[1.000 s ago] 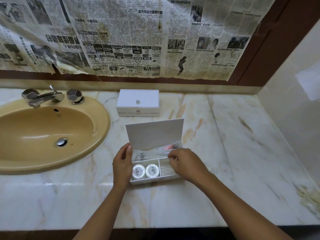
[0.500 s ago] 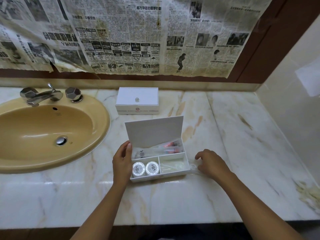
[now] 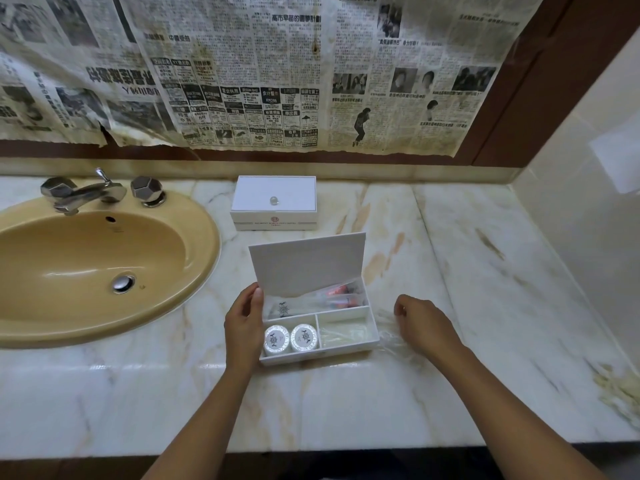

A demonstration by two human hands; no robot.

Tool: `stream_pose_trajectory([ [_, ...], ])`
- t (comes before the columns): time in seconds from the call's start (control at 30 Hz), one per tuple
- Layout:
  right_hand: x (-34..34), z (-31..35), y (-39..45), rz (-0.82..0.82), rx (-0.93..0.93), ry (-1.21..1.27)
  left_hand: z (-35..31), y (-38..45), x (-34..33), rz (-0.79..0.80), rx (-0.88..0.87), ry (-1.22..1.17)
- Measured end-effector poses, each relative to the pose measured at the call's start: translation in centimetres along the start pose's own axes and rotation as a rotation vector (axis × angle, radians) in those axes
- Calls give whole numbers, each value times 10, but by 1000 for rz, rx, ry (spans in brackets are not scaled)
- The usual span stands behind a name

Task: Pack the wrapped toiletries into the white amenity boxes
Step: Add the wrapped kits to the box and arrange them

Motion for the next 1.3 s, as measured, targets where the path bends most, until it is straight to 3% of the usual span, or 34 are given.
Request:
stream_pose_trajectory([
  [0.13, 15, 10, 0, -96, 22, 97, 1, 0, 0, -8, -14, 22],
  [0.33, 45, 45, -8, -201, 202, 233, 1, 0, -1, -9, -14, 25],
  [0.5, 27, 78, -19, -19, 361, 110, 1, 0, 0, 7, -8, 2],
  [0.63, -1, 87, -19, 207, 351, -44, 3, 1, 0, 10, -18, 11],
  [0.77, -5, 92, -17, 319, 341, -66, 5, 2, 1, 4, -22, 18],
  [1.13, -15, 91, -18, 383, 328, -4, 2, 1, -1, -5, 4, 17],
  [1.3, -3, 88, -18, 301, 345, 115, 3, 1, -1, -7, 0, 12],
])
Point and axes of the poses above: each hand's wrist, its own y-axis towards the middle knuckle, its own x-axis out of the back of the hand, z = x × y, the point moved 2 cm from there along y, towards the middle knuckle, and after that the axes turned 10 degrees about -z, right-handed, at the moved point
